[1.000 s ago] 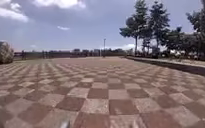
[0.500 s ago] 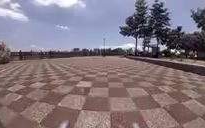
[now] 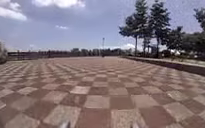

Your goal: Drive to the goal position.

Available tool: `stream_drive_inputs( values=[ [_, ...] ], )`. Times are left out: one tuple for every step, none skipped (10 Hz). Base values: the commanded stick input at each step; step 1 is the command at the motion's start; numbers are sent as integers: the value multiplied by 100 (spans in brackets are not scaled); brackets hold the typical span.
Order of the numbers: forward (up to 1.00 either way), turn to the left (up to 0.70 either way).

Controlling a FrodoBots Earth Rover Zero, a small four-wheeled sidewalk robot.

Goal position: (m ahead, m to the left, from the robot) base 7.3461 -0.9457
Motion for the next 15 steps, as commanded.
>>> stream_drive_inputs(
  values=[
    [70, 0],
    [70, 0],
    [70, 0],
    [70, 0],
    [70, 24],
    [70, 27],
    [70, 23],
    [70, 3],
    [70, 0],
    [70, 0],
    [70, 0],
    [70, 0],
    [70, 0],
    [70, 0],
    [70, 0]
  ],
)
